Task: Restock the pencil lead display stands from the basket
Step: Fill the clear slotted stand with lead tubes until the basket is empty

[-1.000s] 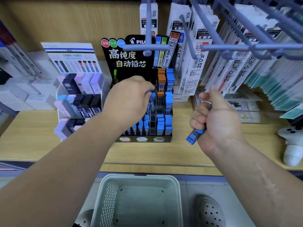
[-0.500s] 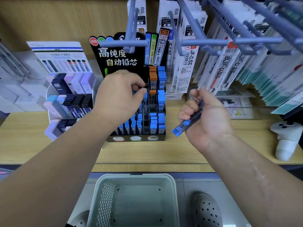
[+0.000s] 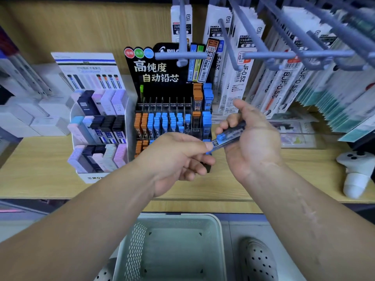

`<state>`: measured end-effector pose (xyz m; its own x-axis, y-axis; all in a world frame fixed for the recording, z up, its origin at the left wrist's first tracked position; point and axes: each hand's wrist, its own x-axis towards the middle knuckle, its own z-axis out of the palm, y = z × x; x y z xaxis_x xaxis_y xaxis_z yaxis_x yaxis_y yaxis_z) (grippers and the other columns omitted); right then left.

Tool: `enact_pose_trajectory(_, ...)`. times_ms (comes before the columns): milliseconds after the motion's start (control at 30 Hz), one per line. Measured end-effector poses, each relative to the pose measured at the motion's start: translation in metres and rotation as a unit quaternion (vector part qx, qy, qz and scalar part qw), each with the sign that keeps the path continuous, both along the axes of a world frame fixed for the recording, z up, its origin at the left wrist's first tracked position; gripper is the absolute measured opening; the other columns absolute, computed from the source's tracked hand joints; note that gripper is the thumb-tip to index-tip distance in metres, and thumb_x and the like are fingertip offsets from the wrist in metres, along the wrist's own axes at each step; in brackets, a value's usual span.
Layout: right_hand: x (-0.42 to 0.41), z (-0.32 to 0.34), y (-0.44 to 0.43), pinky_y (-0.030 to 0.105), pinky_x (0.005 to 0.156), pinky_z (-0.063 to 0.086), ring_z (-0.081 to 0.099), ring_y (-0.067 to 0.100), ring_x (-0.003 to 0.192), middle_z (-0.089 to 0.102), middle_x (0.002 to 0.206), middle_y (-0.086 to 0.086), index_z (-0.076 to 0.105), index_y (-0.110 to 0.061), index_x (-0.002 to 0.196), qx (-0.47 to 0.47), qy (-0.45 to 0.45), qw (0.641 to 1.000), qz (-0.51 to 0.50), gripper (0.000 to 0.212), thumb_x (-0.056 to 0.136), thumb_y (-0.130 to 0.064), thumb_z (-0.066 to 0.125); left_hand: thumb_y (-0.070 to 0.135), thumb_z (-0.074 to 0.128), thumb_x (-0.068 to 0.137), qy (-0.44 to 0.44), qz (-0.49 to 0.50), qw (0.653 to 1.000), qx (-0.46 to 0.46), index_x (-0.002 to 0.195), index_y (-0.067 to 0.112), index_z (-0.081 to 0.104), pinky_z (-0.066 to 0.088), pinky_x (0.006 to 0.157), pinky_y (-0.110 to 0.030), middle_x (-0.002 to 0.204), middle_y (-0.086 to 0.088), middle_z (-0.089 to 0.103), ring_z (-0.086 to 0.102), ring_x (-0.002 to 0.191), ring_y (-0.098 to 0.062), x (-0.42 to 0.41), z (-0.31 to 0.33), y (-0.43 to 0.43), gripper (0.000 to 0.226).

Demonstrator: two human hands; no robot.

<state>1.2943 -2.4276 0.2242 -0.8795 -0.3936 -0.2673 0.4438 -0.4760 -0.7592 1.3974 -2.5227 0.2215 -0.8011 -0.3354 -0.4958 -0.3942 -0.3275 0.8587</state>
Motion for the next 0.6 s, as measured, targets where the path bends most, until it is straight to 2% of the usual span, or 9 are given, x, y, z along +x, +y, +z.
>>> enact_pose_trajectory(133, 0.004, 0.0, 0.001, 0.037, 0.072, 0.054, 0.068, 0.02, 0.07, 0.064, 0.065, 0.004, 0.064, -0.016, 0.114, 0.087, 0.055, 0.994, 0.035, 0.028, 0.108, -0.013, 0.036, 0.009, 0.067, 0.091, 0.026, 0.092, 0.995, -0.008, 0.095, 0.005, 0.066, 0.045, 0.042, -0.022, 0.078, -0.015, 0.073, 0.062, 0.051, -0.016, 0.004, 0.003, -0.008, 0.006)
enact_pose_trajectory(233, 0.005, 0.001, 0.003, 0.037, 0.073, 0.052, 0.071, 0.023, 0.076, 0.067, 0.068, 0.005, 0.063, -0.016, 0.113, 0.111, 0.065, 0.99, 0.058, 0.028, 0.11, -0.016, 0.036, 0.01, 0.066, 0.093, 0.053, 0.147, 0.983, -0.099, 0.094, 0.005, 0.069, 0.048, 0.048, -0.026, 0.08, -0.015, 0.074, 0.063, 0.055, -0.018, 0.007, 0.002, -0.018, 0.005)
enact_pose_trajectory(300, 0.003, 0.002, 0.004, 0.04, 0.075, 0.057, 0.072, 0.025, 0.078, 0.068, 0.068, 0.006, 0.063, -0.015, 0.113, 0.124, 0.065, 0.987, 0.078, 0.028, 0.11, -0.017, 0.035, 0.011, 0.067, 0.093, 0.08, 0.167, 0.968, -0.167, 0.092, 0.007, 0.071, 0.05, 0.051, -0.029, 0.081, -0.014, 0.073, 0.064, 0.058, -0.018, 0.007, 0.002, -0.025, 0.006)
enact_pose_trajectory(367, 0.001, 0.003, 0.005, 0.044, 0.077, 0.06, 0.074, 0.026, 0.079, 0.069, 0.068, 0.006, 0.064, -0.014, 0.114, 0.145, 0.072, 0.98, 0.113, 0.028, 0.11, -0.018, 0.037, 0.011, 0.069, 0.093, 0.106, 0.181, 0.954, -0.214, 0.09, 0.008, 0.072, 0.05, 0.053, -0.03, 0.075, -0.007, 0.072, 0.065, 0.06, -0.017, 0.007, 0.003, -0.03, 0.005)
enact_pose_trajectory(433, 0.0, 0.002, 0.007, 0.043, 0.072, 0.061, 0.072, 0.025, 0.073, 0.067, 0.066, 0.005, 0.065, -0.015, 0.111, 0.179, 0.082, 0.97, 0.139, 0.027, 0.11, -0.017, 0.039, 0.011, 0.07, 0.091, 0.123, 0.188, 0.938, -0.264, 0.088, 0.012, 0.072, 0.051, 0.052, -0.027, 0.07, -0.001, 0.07, 0.066, 0.059, -0.015, 0.007, 0.006, -0.033, 0.004)
enact_pose_trajectory(500, -0.002, 0.001, 0.009, 0.037, 0.057, 0.058, 0.061, 0.021, 0.056, 0.058, 0.06, 0.003, 0.066, -0.016, 0.108, 0.206, 0.087, 0.965, 0.137, 0.027, 0.109, -0.017, 0.039, 0.012, 0.071, 0.09, 0.134, 0.173, 0.915, -0.34, 0.088, 0.018, 0.073, 0.054, 0.055, -0.026, 0.073, 0.002, 0.07, 0.068, 0.06, -0.012, 0.007, 0.008, -0.034, 0.007)
enact_pose_trajectory(600, -0.007, 0.0, 0.012, 0.024, 0.043, 0.039, 0.039, 0.015, 0.045, 0.045, 0.056, -0.001, 0.067, -0.018, 0.102, 0.218, 0.084, 0.965, 0.118, 0.028, 0.108, -0.015, 0.039, 0.016, 0.073, 0.089, 0.148, 0.128, 0.877, -0.439, 0.088, 0.033, 0.073, 0.055, 0.059, -0.025, 0.07, 0.003, 0.07, 0.07, 0.064, -0.016, 0.008, 0.008, -0.034, 0.017)
